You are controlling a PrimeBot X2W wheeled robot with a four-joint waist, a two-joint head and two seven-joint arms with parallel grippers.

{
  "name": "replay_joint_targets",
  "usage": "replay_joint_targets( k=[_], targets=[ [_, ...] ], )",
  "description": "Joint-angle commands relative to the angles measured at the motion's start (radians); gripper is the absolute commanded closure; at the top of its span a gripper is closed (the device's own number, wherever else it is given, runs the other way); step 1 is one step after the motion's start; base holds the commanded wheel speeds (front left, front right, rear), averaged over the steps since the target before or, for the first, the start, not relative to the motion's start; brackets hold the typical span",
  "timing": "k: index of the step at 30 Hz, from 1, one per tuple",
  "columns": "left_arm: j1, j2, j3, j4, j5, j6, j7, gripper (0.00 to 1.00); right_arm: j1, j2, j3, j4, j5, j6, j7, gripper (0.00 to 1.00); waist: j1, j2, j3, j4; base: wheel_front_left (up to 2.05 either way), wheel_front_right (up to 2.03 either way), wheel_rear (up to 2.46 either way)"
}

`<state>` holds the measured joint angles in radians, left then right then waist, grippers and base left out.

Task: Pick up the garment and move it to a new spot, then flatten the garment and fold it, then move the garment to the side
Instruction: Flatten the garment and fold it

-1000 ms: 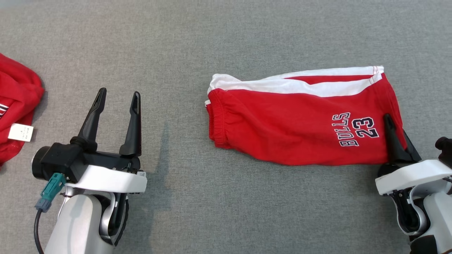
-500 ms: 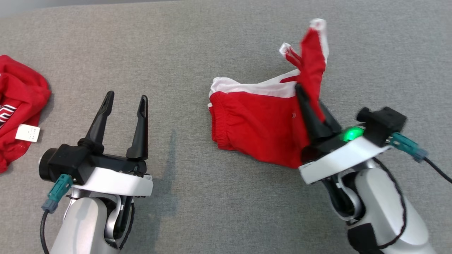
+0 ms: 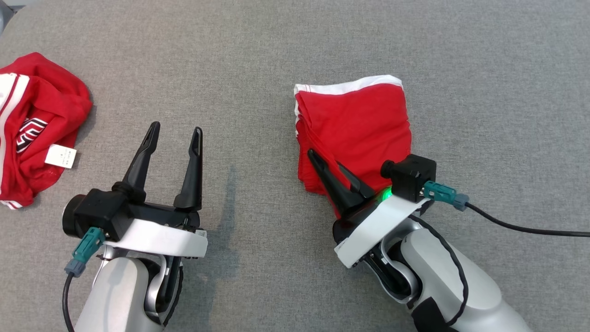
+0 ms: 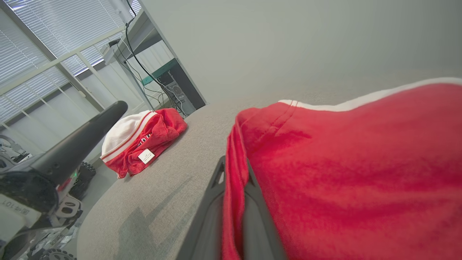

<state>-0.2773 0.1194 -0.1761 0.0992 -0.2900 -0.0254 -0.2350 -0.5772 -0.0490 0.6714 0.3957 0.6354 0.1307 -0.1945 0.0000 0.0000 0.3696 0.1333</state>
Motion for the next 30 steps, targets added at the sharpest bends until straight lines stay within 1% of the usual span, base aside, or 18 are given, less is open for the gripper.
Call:
replay_joint_targets(
  k=[1, 4, 6, 9, 10, 11, 15, 18, 22, 26, 29, 30],
  targets=[
    [-0.018, 0.003, 0.002, 0.002, -0.001, 0.004, -0.005, 0.0, -0.012, -0.005, 0.007, 0.005, 0.012, 0.0, -0.012, 0.0, 0.0, 0.0, 0.0, -0.001, 0.0, 0.0, 0.0],
    [-0.016, 0.005, 0.005, 0.008, -0.003, 0.008, -0.008, 0.0, -0.031, -0.005, 0.033, 0.009, 0.031, 0.0, -0.034, 0.0, 0.0, 0.0, -0.004, -0.007, 0.0, 0.0, 0.0],
    [-0.015, 0.006, 0.006, 0.01, -0.004, 0.01, -0.01, 0.0, -0.032, -0.004, 0.039, -0.011, 0.041, 0.0, -0.049, 0.0, 0.0, 0.0, -0.01, -0.014, 0.0, 0.0, 0.0],
    [-0.005, 0.01, 0.007, 0.012, -0.001, 0.015, -0.011, 0.0, -0.029, -0.01, 0.007, -0.04, -0.013, 0.0, -0.062, 0.0, 0.0, 0.0, -0.024, -0.026, 0.0, 0.0, 0.0],
    [0.0, 0.013, 0.007, 0.013, 0.002, 0.017, -0.011, 0.0, -0.017, -0.014, -0.02, -0.055, -0.03, 0.0, -0.067, 0.0, 0.0, 0.0, -0.03, -0.031, 0.0, 0.0, 0.0],
    [0.007, 0.016, 0.009, 0.012, 0.002, 0.022, -0.012, 0.0, 0.015, -0.021, -0.083, -0.093, -0.068, 0.0, -0.07, 0.0, 0.0, 0.0, -0.04, -0.041, 0.0, 0.0, 0.0],
    [0.025, 0.023, 0.017, 0.01, 0.002, 0.034, -0.011, 0.0, 0.09, -0.048, -0.239, -0.184, -0.142, 0.0, -0.073, 0.0, 0.0, 0.0, -0.062, -0.063, 0.0, 0.0, 0.0],
    [0.036, 0.032, 0.024, 0.0, 0.002, 0.045, -0.006, 0.0, 0.158, -0.073, -0.36, -0.227, -0.209, 0.0, -0.07, 0.0, 0.0, 0.0, -0.083, -0.078, 0.0, 0.0, 0.0],
    [0.059, 0.045, 0.034, -0.011, 0.0, 0.056, -0.001, 0.0, 0.243, -0.096, -0.5, -0.271, -0.278, 0.0, -0.033, 0.0, 0.0, 0.0, -0.114, -0.093, 0.0, 0.0, 0.0],
    [0.09, 0.054, 0.041, -0.022, -0.003, 0.065, 0.006, 0.0, 0.32, -0.103, -0.597, -0.302, -0.32, 0.0, 0.013, 0.0, 0.0, 0.0, -0.15, -0.104, 0.0, 0.0, 0.0],
    [0.108, 0.06, 0.043, -0.023, -0.005, 0.071, 0.01, 0.0, 0.35, -0.102, -0.625, -0.313, -0.329, 0.0, 0.032, 0.0, 0.0, 0.0, -0.173, -0.109, 0.0, 0.0, 0.0],
    [0.137, 0.064, 0.043, -0.026, -0.009, 0.074, 0.018, 0.0, 0.389, -0.098, -0.641, -0.327, -0.335, 0.0, 0.056, 0.0, 0.0, 0.0, -0.207, -0.115, 0.0, 0.0, 0.0]
  ],
)
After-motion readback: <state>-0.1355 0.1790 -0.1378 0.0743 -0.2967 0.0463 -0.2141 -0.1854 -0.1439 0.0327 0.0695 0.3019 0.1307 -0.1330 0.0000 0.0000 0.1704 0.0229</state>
